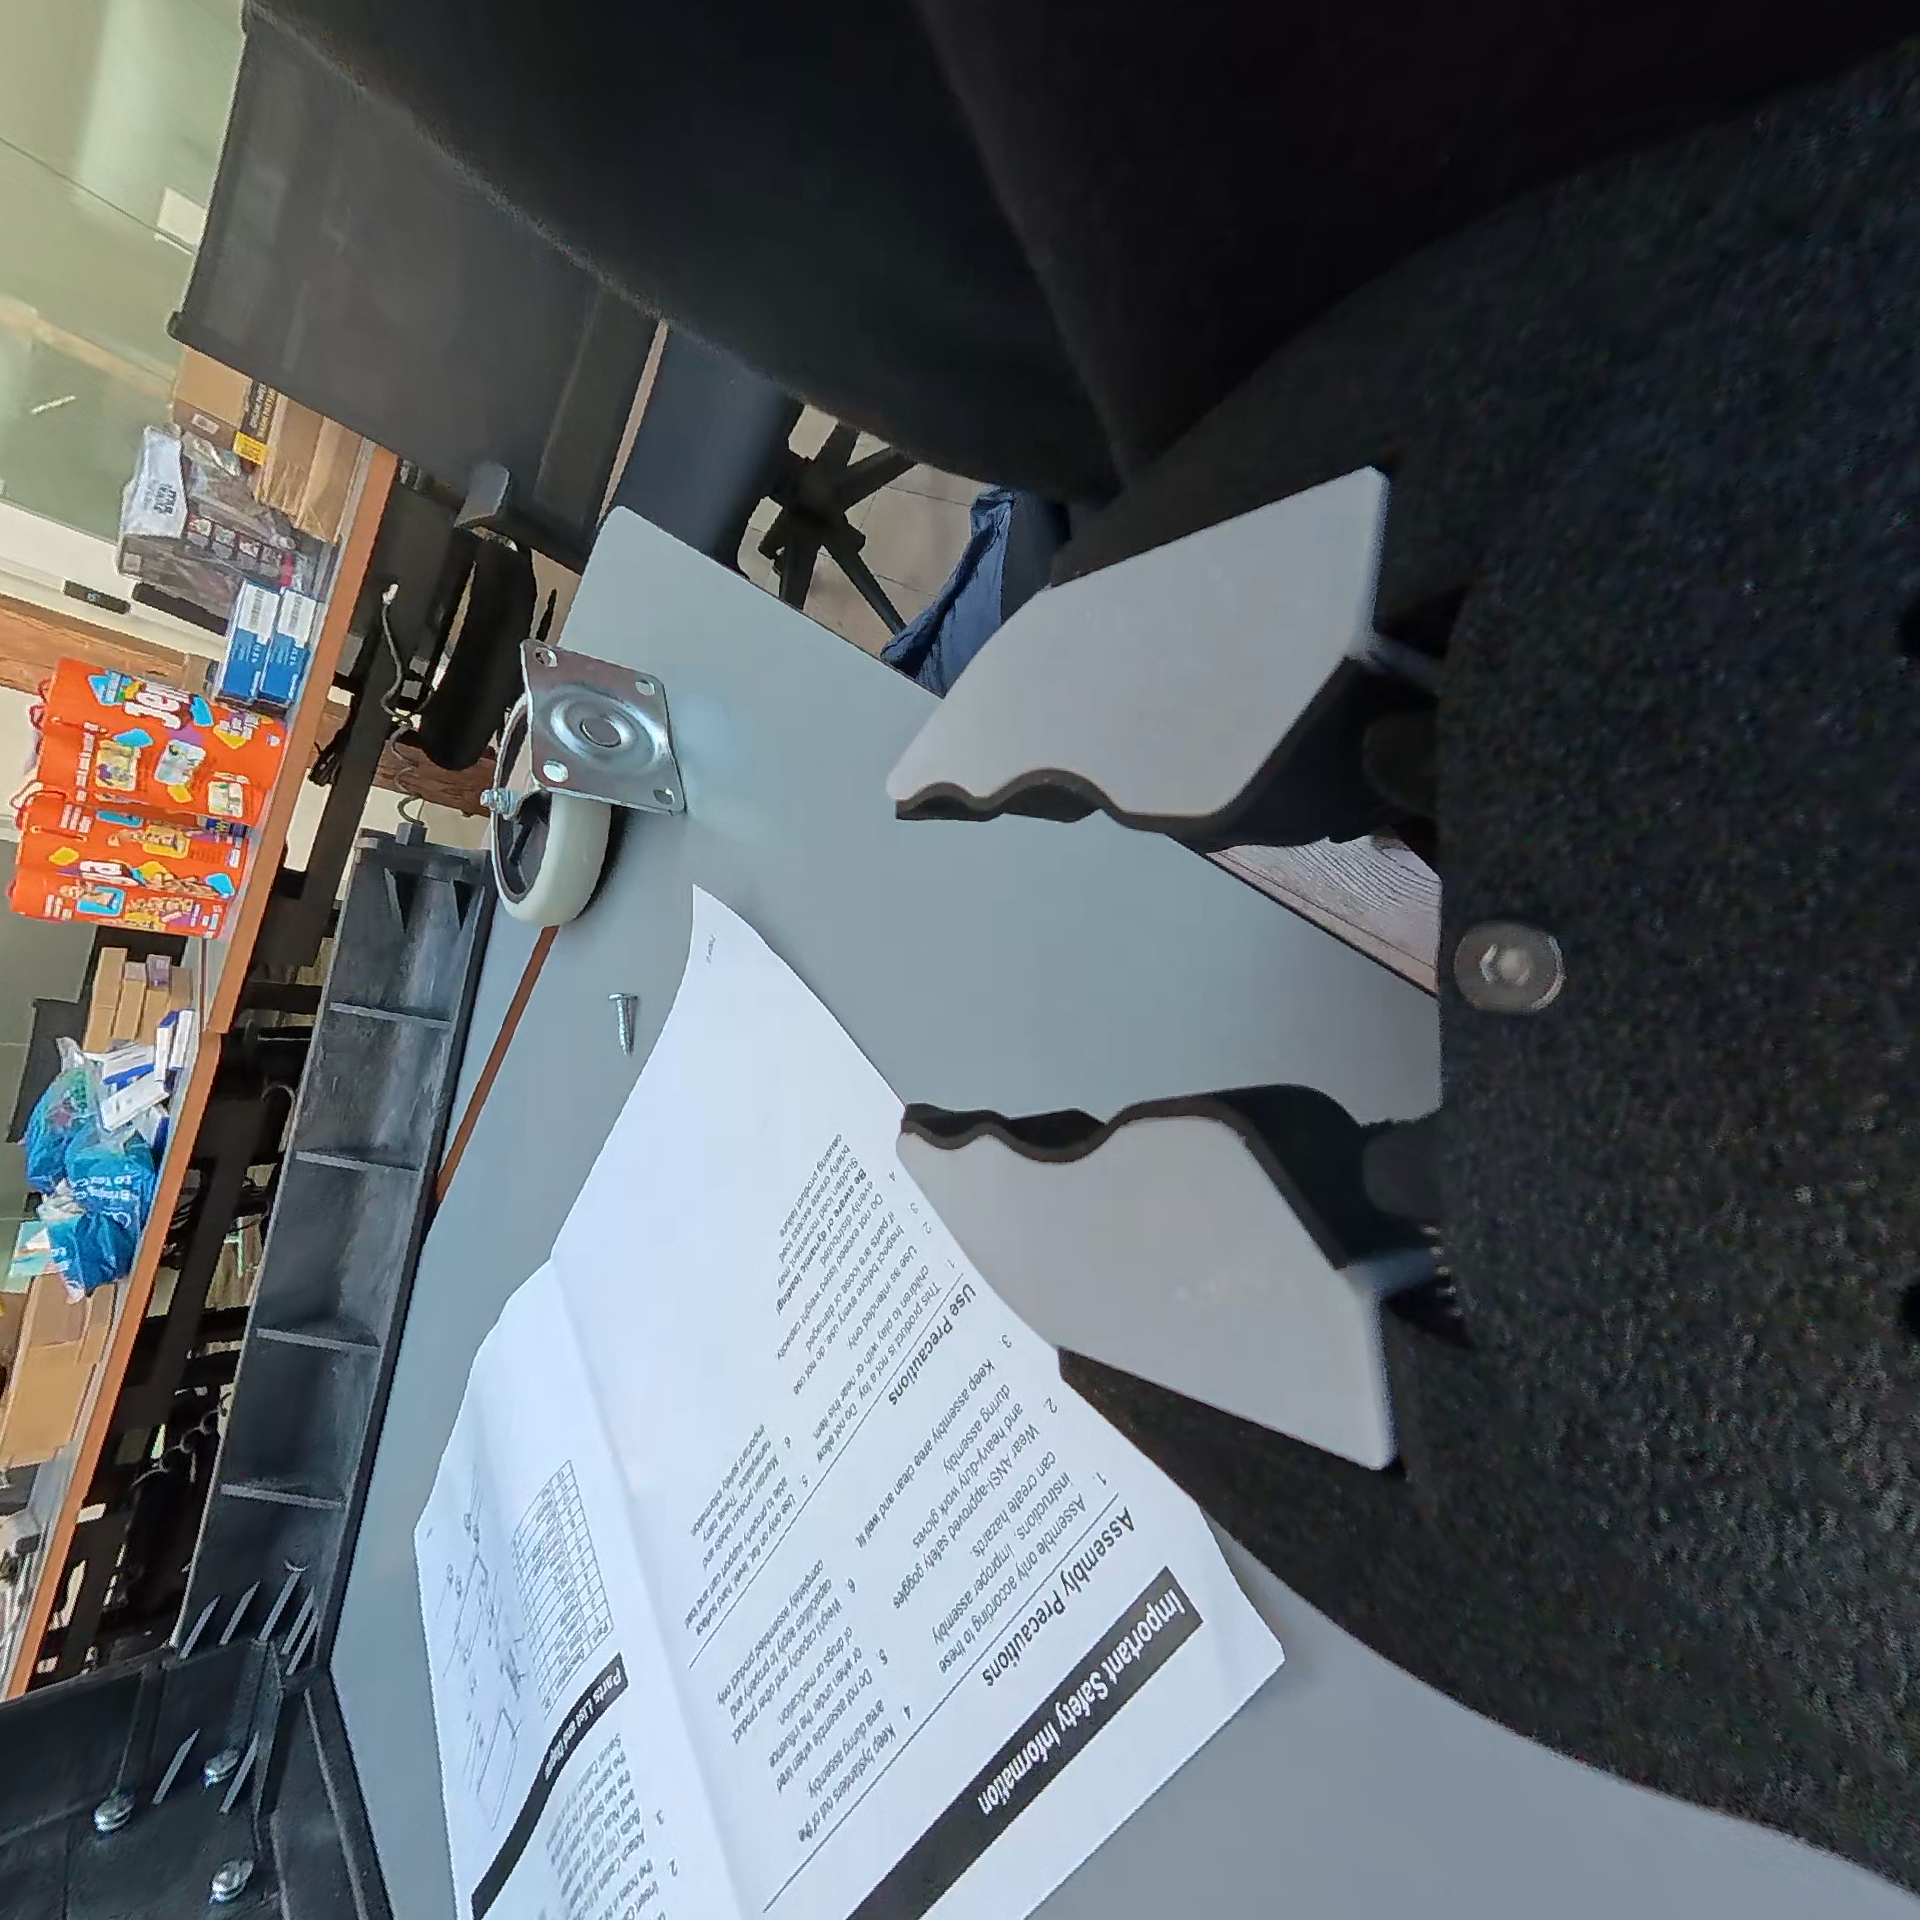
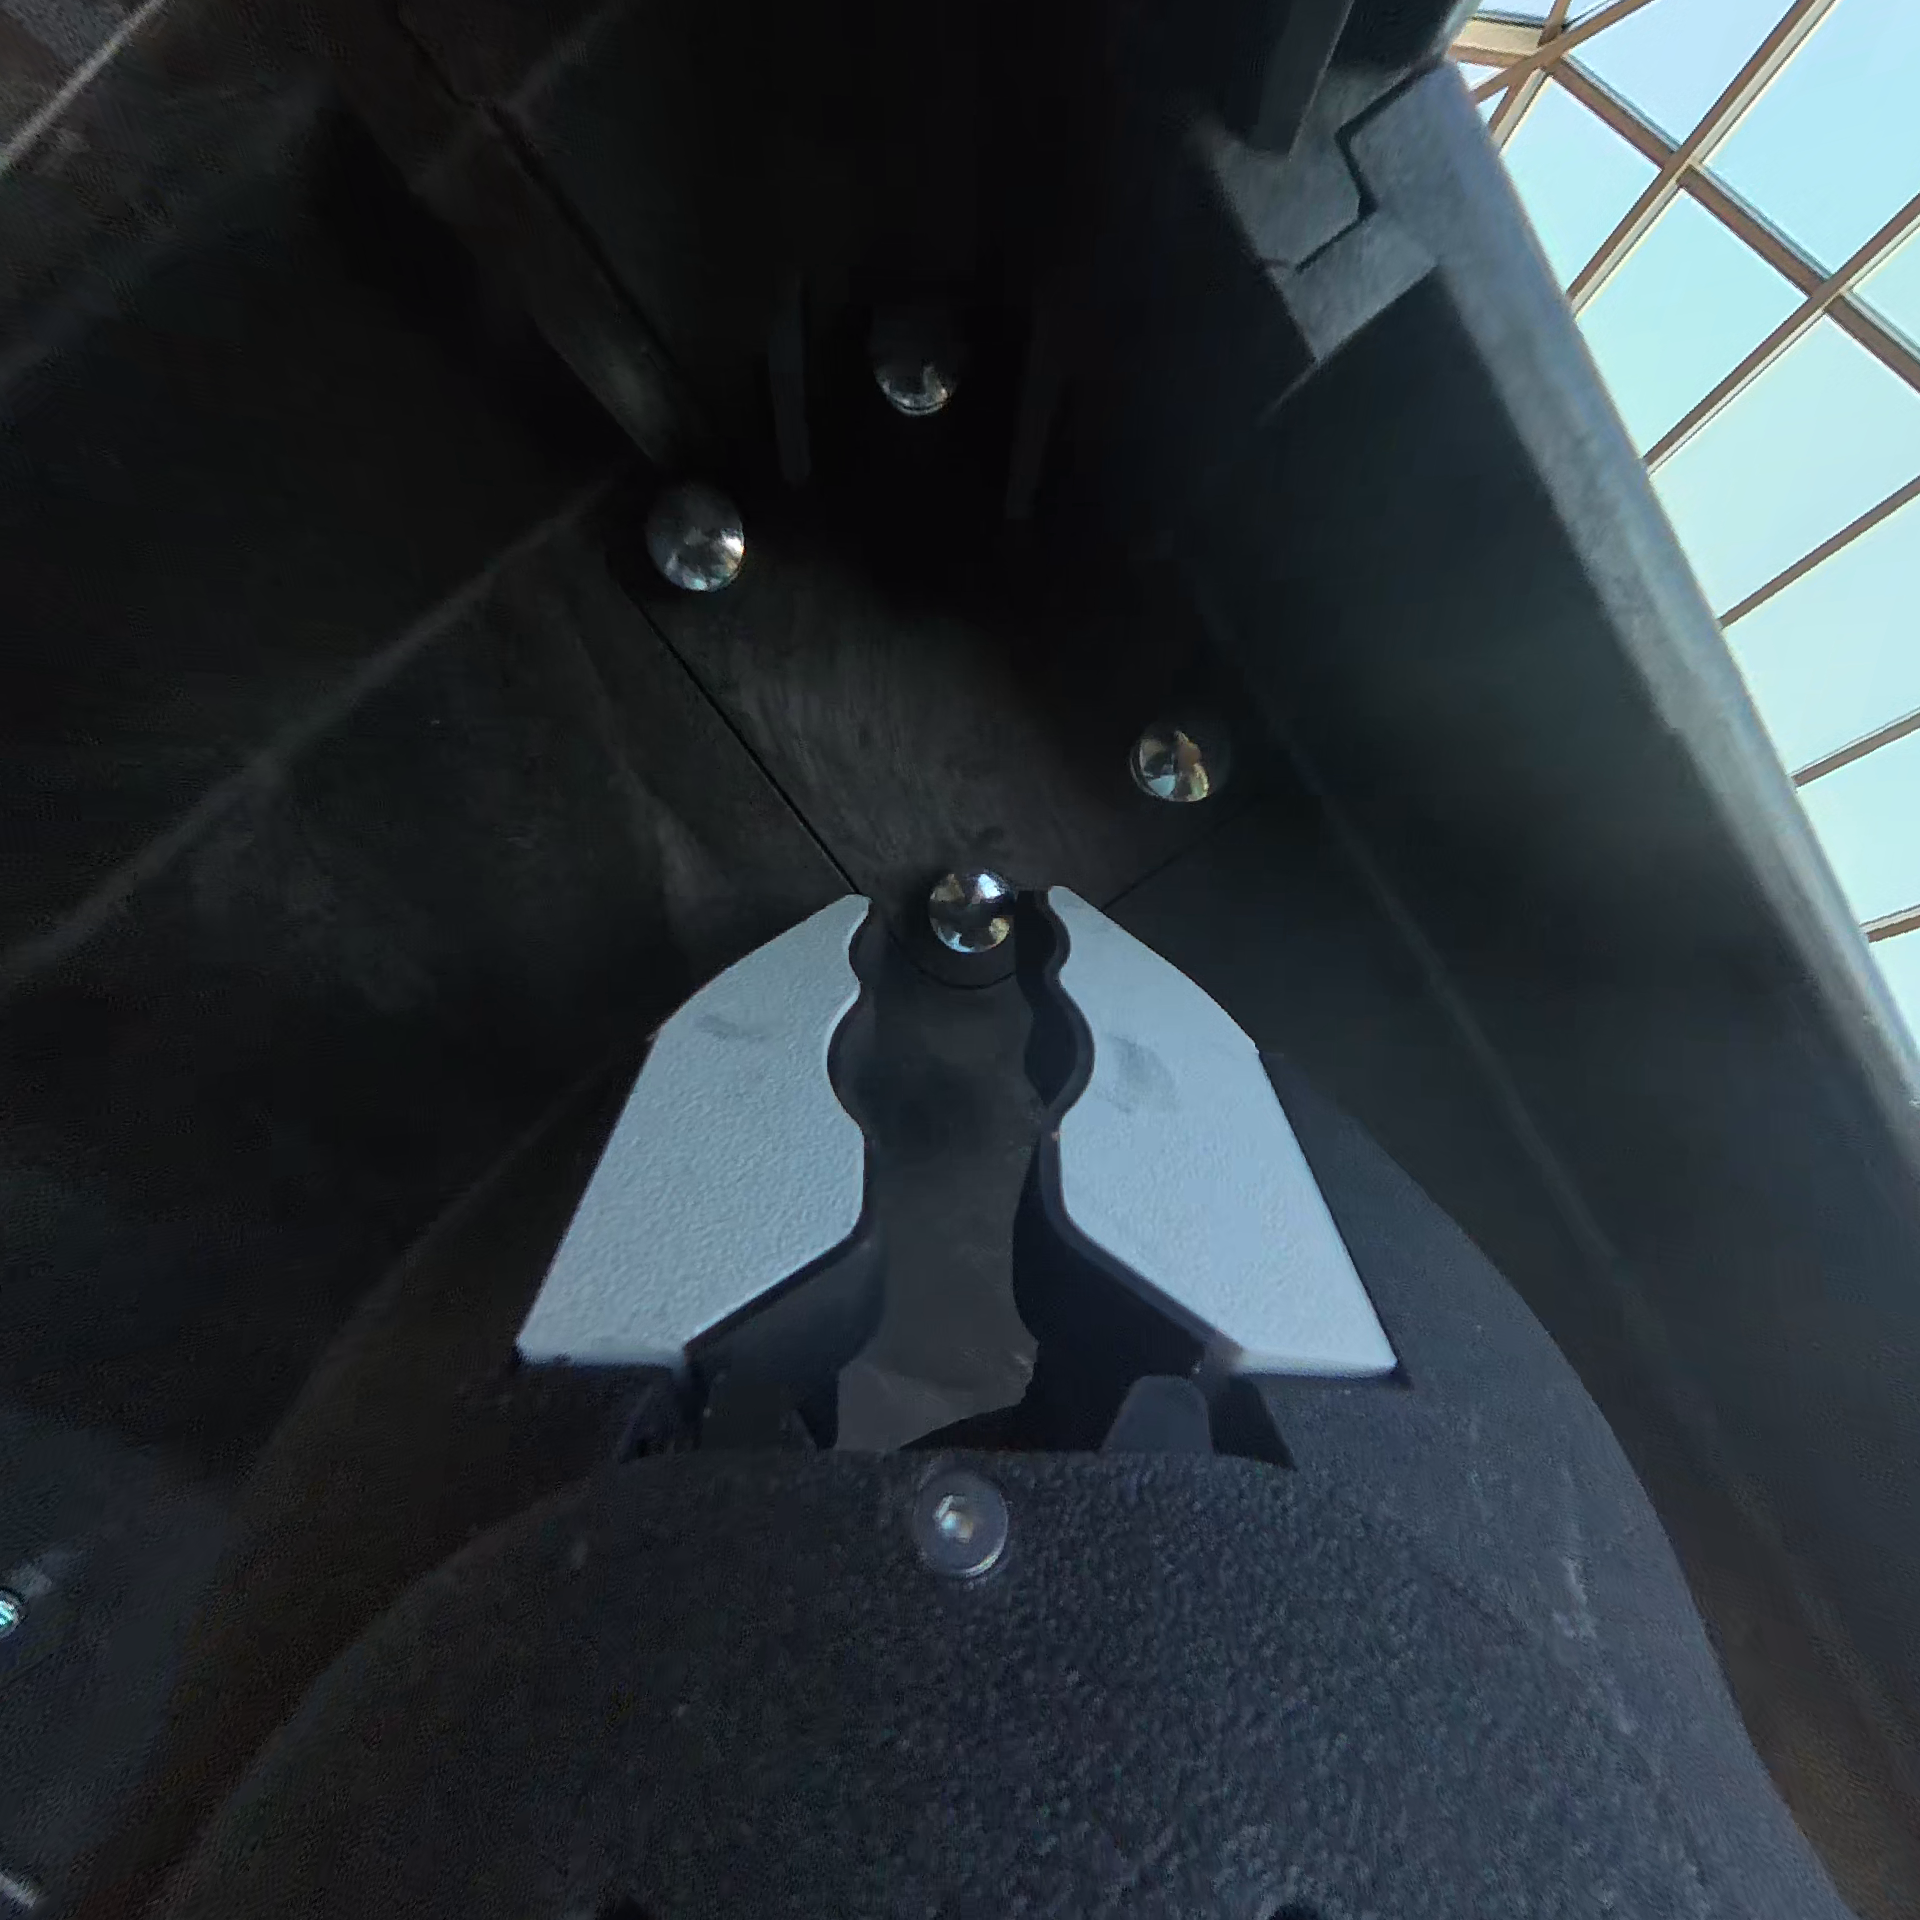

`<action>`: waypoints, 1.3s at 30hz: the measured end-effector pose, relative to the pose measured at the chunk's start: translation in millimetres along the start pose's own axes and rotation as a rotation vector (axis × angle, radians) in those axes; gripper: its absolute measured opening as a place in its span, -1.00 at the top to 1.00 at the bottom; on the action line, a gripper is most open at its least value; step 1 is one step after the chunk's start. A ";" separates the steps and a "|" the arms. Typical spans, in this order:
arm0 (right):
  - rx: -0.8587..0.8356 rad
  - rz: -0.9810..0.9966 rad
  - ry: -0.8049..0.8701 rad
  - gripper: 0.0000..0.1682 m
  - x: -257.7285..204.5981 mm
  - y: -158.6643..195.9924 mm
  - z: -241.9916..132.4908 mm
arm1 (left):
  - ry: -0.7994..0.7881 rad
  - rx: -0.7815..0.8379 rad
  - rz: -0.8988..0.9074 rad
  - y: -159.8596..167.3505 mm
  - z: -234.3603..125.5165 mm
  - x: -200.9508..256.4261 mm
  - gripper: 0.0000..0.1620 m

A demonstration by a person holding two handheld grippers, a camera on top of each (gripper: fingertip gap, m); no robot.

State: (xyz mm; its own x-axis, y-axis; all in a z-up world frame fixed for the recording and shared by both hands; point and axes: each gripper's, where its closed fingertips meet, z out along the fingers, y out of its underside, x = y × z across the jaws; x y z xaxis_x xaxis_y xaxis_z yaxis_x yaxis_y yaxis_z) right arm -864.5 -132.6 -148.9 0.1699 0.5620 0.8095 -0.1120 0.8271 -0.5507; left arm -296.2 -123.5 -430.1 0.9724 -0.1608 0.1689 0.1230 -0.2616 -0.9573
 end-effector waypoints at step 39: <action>-0.136 -0.035 0.016 0.82 3.8 3.5 5.8 | -0.854 -0.402 -0.470 76.3 -223.2 -161.1 0.49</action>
State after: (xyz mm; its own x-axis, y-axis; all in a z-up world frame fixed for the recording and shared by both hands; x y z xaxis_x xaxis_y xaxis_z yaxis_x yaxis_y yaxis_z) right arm -869.9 -127.6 -146.6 0.1868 0.5317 0.8260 0.0280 0.8376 -0.5455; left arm -487.7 -330.0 -478.0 0.6800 0.7213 0.1315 0.6009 -0.4455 -0.6636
